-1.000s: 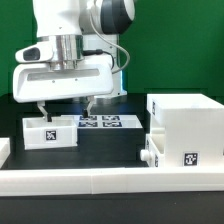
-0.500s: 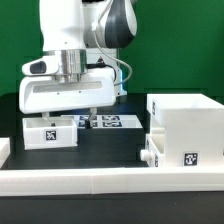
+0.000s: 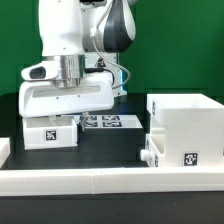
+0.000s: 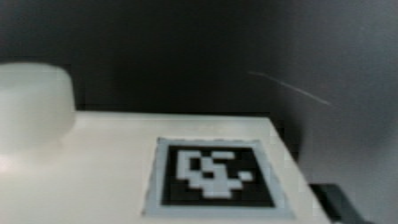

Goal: Assemble drawer

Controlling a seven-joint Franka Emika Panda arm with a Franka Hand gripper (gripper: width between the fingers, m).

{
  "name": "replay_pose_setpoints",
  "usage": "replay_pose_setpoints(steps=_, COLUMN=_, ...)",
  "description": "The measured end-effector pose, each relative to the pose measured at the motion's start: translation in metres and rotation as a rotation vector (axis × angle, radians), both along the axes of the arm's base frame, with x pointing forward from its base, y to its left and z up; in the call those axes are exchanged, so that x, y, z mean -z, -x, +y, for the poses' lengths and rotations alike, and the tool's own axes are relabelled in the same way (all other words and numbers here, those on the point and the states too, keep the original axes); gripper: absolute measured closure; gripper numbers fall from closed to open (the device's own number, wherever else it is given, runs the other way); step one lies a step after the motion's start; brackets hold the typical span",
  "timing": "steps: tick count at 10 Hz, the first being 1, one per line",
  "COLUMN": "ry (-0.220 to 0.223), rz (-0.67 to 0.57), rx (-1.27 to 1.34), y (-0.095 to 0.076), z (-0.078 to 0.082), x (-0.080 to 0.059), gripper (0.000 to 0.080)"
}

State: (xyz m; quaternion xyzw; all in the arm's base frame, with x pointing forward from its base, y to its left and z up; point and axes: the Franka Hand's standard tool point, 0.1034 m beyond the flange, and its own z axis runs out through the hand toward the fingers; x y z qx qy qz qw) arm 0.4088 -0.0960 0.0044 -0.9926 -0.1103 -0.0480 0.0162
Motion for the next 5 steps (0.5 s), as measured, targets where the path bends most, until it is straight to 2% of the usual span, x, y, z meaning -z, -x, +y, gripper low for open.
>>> replay_pose_setpoints(steps=1, ry=0.0, rz=0.0, rx=0.0, y=0.0, z=0.0, x=0.0, gripper=0.0573)
replay_pose_setpoints(steps=2, ry=0.0, rz=0.0, rx=0.0, y=0.0, z=0.0, x=0.0, gripper=0.0706)
replay_pose_setpoints(steps=3, ry=0.0, rz=0.0, rx=0.0, y=-0.0003, z=-0.0001, x=-0.0001, gripper=0.0759)
replay_pose_setpoints(steps=5, ry=0.0, rz=0.0, rx=0.0, y=-0.0003, z=-0.0001, x=-0.0001, gripper=0.0759)
